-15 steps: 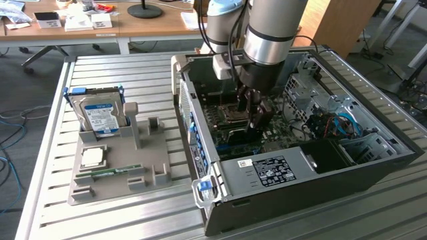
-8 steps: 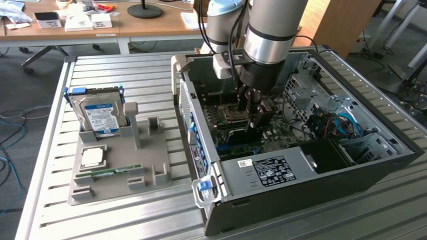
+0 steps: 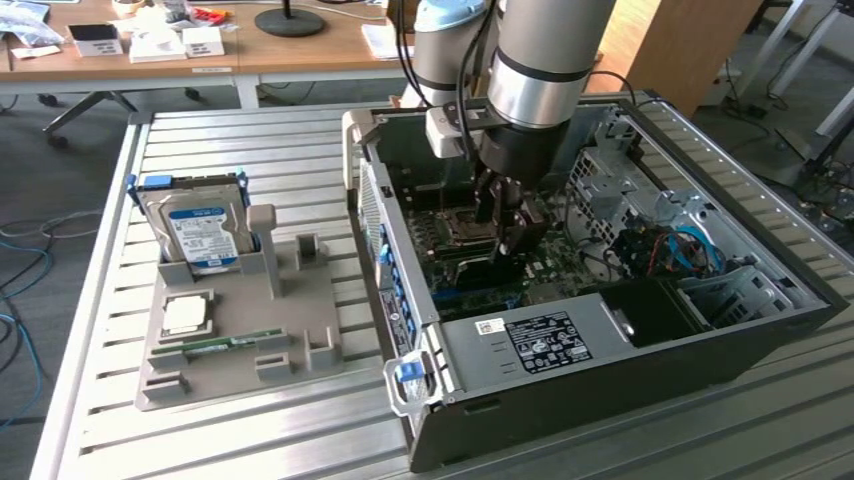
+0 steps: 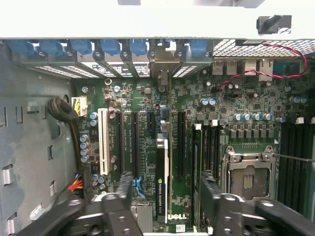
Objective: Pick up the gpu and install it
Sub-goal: 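Press down on the gpu until it lock into place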
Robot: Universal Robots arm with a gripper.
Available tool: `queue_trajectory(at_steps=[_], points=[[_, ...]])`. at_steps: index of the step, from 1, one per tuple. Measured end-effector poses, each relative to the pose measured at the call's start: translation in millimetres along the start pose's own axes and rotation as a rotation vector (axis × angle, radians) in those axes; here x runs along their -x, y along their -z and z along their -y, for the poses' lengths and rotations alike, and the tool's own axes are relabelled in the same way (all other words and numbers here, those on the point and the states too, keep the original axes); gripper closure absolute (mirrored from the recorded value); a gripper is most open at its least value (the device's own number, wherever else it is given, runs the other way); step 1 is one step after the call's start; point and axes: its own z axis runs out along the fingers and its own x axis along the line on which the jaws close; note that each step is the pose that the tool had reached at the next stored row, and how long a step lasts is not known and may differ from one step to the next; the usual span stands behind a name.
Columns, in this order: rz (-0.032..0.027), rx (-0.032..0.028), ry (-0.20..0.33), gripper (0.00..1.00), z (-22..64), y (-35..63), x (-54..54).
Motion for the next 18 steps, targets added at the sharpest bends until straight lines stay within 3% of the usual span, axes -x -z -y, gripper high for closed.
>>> queue_trajectory(at_steps=[1, 4, 6, 13, 18], points=[[0.0000, 0.0000, 0.000, 0.33, 0.0, 0.0, 0.0], [0.0000, 0.0000, 0.000, 0.51, 0.0, 0.0, 0.0], [0.0000, 0.0000, 0.000, 0.51, 0.0, 0.0, 0.0], [0.0000, 0.0000, 0.000, 0.86, 0.0, 0.0, 0.0], [0.0000, 0.0000, 0.000, 0.89, 0.0, 0.0, 0.0]])
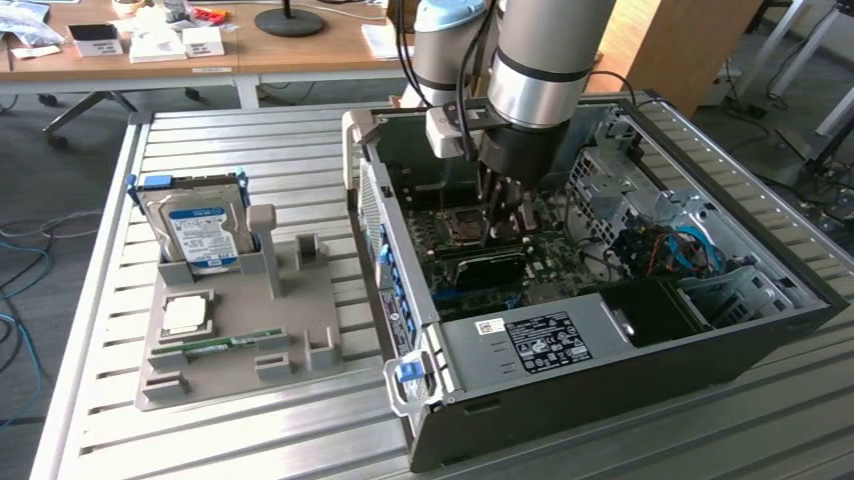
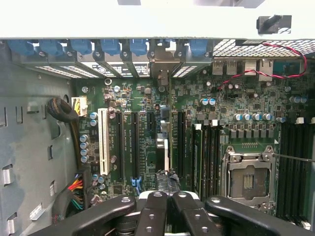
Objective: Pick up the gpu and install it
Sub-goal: 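Press down on the gpu until it lock into place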
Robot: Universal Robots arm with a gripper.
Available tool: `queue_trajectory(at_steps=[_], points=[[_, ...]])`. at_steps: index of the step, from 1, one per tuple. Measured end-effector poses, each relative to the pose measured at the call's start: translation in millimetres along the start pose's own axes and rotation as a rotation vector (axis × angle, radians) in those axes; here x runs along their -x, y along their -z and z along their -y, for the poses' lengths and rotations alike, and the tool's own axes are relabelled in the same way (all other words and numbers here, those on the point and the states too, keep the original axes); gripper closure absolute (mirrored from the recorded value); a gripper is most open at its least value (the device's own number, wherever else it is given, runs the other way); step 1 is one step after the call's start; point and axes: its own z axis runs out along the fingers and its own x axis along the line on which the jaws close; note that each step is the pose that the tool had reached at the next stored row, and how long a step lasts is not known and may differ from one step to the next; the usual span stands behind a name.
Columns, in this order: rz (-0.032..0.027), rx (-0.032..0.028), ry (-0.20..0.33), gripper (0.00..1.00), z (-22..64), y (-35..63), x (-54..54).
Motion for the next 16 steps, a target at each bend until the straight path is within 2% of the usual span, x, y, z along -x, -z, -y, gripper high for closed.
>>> queue_trajectory(at_steps=[11, 16], points=[[-0.0001, 0.0000, 0.000, 0.89, 0.0, 0.0, 0.0], [-0.0001, 0.0000, 0.000, 0.89, -0.1, -4.1, -0.1]])
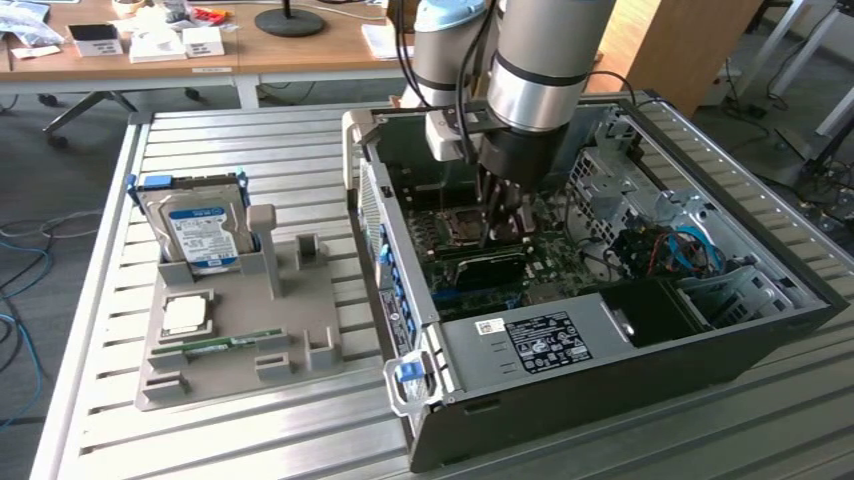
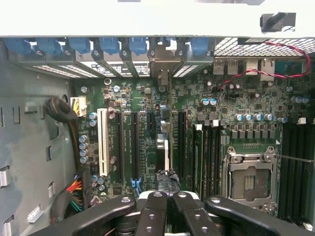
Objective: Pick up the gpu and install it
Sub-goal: 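Press down on the gpu until it lock into place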
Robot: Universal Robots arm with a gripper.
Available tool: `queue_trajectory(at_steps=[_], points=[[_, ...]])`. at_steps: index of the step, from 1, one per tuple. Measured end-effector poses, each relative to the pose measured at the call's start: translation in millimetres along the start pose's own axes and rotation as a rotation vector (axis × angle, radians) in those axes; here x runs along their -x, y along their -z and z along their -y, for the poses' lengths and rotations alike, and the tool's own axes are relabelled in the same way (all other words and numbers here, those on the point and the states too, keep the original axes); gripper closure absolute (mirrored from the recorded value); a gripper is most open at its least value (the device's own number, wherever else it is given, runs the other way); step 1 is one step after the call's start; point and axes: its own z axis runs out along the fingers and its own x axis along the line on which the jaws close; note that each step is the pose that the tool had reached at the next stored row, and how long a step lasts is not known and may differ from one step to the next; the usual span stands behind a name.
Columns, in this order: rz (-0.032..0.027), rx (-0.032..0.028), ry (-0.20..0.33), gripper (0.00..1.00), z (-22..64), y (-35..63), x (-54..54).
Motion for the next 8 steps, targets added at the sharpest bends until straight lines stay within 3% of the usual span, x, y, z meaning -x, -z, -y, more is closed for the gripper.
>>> queue_trajectory(at_steps=[8], points=[[0.0000, 0.0000, 0.000, 0.89, -0.2, -4.6, -0.1]])
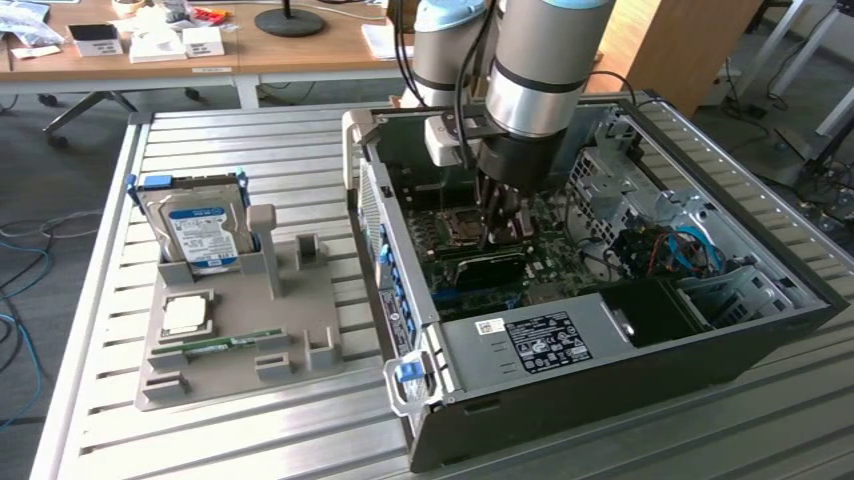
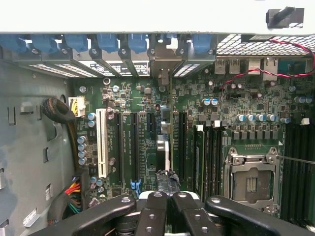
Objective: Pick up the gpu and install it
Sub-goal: 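Press down on the gpu until it lock into place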
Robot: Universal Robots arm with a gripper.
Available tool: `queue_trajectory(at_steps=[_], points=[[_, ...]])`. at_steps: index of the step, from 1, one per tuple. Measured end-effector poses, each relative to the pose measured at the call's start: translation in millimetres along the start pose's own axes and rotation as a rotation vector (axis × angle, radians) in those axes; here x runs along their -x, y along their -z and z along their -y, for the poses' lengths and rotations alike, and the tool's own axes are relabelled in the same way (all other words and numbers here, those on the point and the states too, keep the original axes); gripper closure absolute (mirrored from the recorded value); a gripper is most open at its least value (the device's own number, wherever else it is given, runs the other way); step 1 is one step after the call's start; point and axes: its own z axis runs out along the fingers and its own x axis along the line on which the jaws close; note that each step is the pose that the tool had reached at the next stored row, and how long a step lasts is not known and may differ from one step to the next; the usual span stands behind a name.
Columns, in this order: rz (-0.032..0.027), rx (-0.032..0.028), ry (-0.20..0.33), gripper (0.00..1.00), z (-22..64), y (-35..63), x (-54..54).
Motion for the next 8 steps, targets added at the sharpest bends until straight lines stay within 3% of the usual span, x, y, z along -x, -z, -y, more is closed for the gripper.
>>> queue_trajectory(at_steps=[8], points=[[0.0000, 0.0000, 0.000, 0.89, 0.0, -0.8, 0.0]])
